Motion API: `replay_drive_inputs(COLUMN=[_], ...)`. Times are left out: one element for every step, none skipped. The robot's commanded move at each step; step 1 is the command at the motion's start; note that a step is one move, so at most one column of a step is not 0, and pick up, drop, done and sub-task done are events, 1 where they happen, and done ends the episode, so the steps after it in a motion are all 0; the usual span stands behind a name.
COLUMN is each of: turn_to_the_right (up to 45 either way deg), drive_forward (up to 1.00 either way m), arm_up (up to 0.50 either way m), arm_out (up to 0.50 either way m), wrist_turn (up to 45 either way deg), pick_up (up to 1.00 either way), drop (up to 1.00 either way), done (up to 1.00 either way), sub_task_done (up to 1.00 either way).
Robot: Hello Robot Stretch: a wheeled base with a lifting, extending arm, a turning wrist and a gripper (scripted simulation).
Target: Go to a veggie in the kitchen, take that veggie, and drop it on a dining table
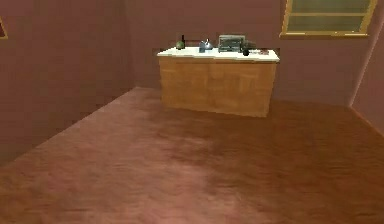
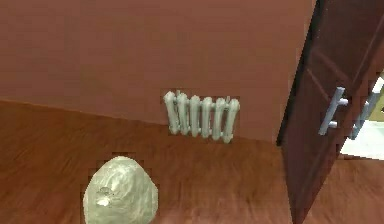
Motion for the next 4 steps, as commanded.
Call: replay_drive_inputs(turn_to_the_right=[6.0,0.0,6.0,3.0], drive_forward=[0.0,0.15,0.0,0.0], arm_up=[0.0,0.0,0.0,0.0], arm_out=[0.0,0.0,0.0,0.0], wrist_turn=[0.0,0.0,0.0,0.0], pick_up=[0.0,0.0,0.0,0.0], drop=[0.0,0.0,0.0,0.0], done=[0.0,0.0,0.0,0.0], sub_task_done=[0.0,0.0,0.0,0.0])
